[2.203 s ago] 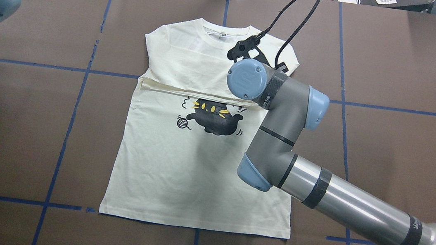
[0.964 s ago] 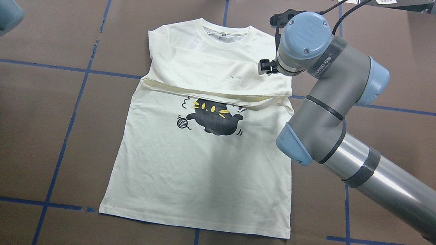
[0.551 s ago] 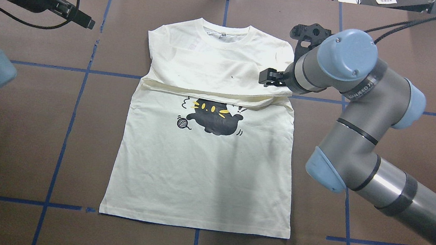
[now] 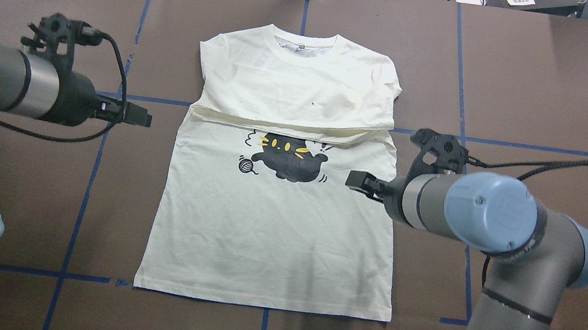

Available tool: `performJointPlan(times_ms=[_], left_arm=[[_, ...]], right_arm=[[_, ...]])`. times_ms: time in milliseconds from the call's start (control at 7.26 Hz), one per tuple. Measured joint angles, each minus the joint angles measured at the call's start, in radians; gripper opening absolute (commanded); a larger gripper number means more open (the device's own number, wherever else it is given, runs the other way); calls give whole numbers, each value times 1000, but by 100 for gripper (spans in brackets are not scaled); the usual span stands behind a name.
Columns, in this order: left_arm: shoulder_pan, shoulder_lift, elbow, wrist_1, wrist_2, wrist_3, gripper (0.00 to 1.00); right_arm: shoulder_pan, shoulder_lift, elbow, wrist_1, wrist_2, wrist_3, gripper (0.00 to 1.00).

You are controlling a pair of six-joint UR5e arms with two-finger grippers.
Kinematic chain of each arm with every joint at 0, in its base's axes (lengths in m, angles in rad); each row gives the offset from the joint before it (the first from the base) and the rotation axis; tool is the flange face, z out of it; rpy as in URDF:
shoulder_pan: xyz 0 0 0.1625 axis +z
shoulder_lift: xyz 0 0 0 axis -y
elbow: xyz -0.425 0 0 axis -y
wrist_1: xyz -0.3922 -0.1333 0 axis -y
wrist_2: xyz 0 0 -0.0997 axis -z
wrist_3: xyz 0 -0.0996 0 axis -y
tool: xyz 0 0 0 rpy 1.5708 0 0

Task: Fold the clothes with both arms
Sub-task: 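Move both grippers down to the shirt hem corners nearest the robot, then align both grippers at the hem corners nearest the robot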

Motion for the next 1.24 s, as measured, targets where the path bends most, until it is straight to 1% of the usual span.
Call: performJointPlan(times_ms=[138,275,551,688,826,1239], left_arm=[[99,21,-22,-3,73,-102,76],[195,33,-36,-7,135,-198,76],[358,78,-46,-11,247,-328,74],[411,98,-42,-10,285,-357,72],[442,111,-33,-8,311,-369,67],[480,126,5,-6,329,-390,65]], right_arm=[[-75,-40,27,0,-64,59,99],[-122,-66,51,0,-102,97,99],[-153,-99,77,0,-123,119,99],[-156,-105,80,0,-125,121,99],[-157,-107,82,0,-126,122,99],[-157,-111,81,0,-126,121,99]])
